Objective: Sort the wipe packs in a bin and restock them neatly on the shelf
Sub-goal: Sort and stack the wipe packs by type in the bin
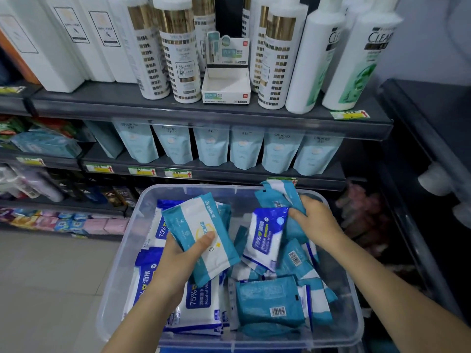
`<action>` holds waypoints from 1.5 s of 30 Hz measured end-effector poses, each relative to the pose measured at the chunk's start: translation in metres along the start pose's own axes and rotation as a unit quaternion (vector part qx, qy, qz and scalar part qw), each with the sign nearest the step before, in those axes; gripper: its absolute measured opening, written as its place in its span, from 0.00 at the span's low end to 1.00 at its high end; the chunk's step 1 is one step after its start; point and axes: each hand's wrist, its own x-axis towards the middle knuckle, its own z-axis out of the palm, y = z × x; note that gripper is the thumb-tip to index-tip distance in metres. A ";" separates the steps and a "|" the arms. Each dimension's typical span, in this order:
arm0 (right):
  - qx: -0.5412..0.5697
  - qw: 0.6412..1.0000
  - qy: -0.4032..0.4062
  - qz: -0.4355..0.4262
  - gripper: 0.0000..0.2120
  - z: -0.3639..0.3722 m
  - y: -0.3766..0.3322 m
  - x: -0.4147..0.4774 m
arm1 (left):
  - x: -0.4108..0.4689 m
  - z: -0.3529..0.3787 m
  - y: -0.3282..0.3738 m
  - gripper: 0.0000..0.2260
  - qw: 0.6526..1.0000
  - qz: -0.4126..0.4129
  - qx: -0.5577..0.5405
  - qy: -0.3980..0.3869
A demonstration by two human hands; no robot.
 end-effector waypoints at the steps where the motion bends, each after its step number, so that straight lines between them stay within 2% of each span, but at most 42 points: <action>1: 0.036 0.999 -0.006 0.001 0.11 -0.002 -0.003 -0.001 | 0.000 0.000 0.000 0.28 1.000 -0.001 -0.001 -0.002; 7: 0.214 0.976 -0.031 0.027 0.05 -0.009 -0.012 -0.012 | 0.000 0.001 0.001 0.28 1.000 0.002 0.004 -0.010; 11: 0.380 0.920 -0.049 0.085 0.04 -0.017 -0.024 -0.024 | -0.001 0.000 0.001 0.26 1.000 0.006 0.003 -0.015; 13: 0.416 0.903 -0.053 0.092 0.05 -0.019 -0.031 -0.030 | -0.003 0.002 -0.001 0.22 1.000 0.008 -0.001 -0.014; 15: 0.408 0.908 -0.039 0.091 0.05 -0.019 -0.040 -0.036 | -0.005 0.005 -0.002 0.21 1.000 0.008 -0.004 -0.011; 16: 0.382 0.921 -0.019 0.080 0.04 -0.019 -0.045 -0.039 | -0.006 0.007 -0.003 0.21 1.000 0.010 -0.005 -0.009; 19: 0.202 0.977 0.063 0.006 0.04 -0.016 -0.064 -0.051 | -0.010 0.016 -0.002 0.22 0.999 0.032 -0.018 -0.008; 21: 0.097 0.991 0.080 -0.046 0.09 -0.007 -0.081 -0.064 | -0.013 0.024 -0.002 0.25 0.998 0.051 -0.032 -0.011; 23: 0.041 0.992 0.063 -0.099 0.11 0.007 -0.094 -0.073 | -0.017 0.031 0.000 0.26 0.996 0.067 -0.046 -0.021; 26: 0.084 0.991 0.018 -0.100 0.11 0.018 -0.101 -0.075 | -0.018 0.033 0.002 0.28 0.995 0.081 -0.049 -0.021; 29: 0.141 0.987 -0.016 -0.070 0.05 0.016 -0.099 -0.072 | -0.018 0.029 0.000 0.29 0.995 0.083 -0.046 -0.019; 32: 0.150 0.986 -0.037 -0.059 0.09 0.017 -0.097 -0.072 | -0.018 0.028 -0.001 0.26 0.995 0.088 -0.051 -0.021; 34: 0.149 0.987 -0.037 -0.050 0.04 0.020 -0.096 -0.071 | -0.019 0.029 -0.001 0.29 0.994 0.092 -0.056 -0.026; 36: 0.146 0.988 -0.032 -0.038 0.08 0.022 -0.096 -0.071 | -0.020 0.030 -0.001 0.33 0.993 0.097 -0.060 -0.024; 39: 0.167 0.985 -0.028 -0.015 0.15 0.024 -0.097 -0.073 | -0.019 0.031 0.001 0.33 0.993 0.103 -0.057 -0.023; 45: 0.204 0.978 -0.035 -0.006 0.19 0.018 -0.096 -0.072 | -0.015 0.025 0.001 0.18 0.996 0.073 -0.050 0.016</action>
